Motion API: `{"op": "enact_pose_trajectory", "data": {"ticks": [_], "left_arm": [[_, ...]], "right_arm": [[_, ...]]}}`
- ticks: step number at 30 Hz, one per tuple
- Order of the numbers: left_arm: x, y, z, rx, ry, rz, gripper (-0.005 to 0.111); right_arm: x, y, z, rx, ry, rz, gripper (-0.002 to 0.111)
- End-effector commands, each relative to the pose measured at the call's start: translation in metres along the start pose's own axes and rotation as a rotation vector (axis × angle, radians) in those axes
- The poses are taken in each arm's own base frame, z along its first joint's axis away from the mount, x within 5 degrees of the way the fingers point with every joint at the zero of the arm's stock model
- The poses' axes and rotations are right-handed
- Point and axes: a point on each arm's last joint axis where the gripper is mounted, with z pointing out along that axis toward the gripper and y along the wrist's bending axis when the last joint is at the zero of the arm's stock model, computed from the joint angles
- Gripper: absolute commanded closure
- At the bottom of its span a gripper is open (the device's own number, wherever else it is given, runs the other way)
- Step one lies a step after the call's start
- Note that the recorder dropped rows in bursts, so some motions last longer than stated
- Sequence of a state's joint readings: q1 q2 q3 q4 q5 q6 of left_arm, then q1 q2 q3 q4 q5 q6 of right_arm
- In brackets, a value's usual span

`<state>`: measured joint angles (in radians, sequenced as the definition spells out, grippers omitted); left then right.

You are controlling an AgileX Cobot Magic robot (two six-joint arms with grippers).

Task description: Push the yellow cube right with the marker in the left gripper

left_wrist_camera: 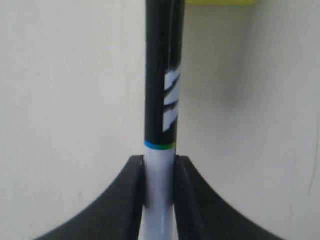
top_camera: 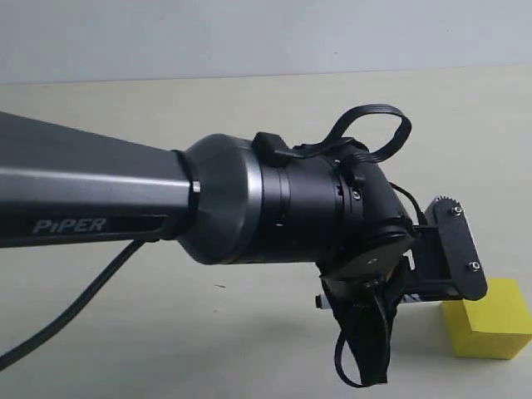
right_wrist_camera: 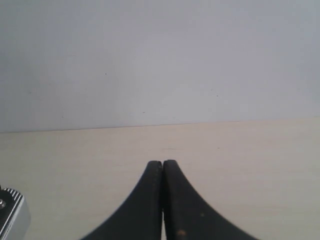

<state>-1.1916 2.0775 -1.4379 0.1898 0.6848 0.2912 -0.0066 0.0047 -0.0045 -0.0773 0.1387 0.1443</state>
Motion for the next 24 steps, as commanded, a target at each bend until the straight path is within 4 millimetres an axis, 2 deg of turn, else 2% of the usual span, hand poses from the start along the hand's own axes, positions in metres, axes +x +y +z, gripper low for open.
{"op": "enact_pose_trajectory", "data": {"ticks": [1,10,12,16,20,24], "left_arm": [[0.014,0.007,-0.004,0.017,0.119,-0.021,0.107],[0.024,0.025,-0.003,-0.023,0.150,-0.102,0.107],[0.032,0.042,-0.006,-0.101,0.161,-0.189,0.107],[0.057,0.091,-0.020,-0.244,0.128,-0.452,0.107],[0.083,0.130,-0.032,-0.222,0.012,-0.771,0.107],[0.109,0.152,-0.030,-0.159,0.004,-0.983,0.107]], "right_arm": [[0.001,0.000,0.000,-0.001,-0.005,-0.005,0.108],[0.001,0.000,0.000,-0.001,-0.005,-0.005,0.108],[0.001,0.000,0.000,-0.001,-0.005,-0.005,0.108],[0.001,0.000,0.000,-0.001,-0.005,-0.005,0.108],[0.001,0.000,0.000,-0.001,-0.005,-0.005,0.108],[0.001,0.000,0.000,-0.001,-0.005,-0.005,0.108]]}}
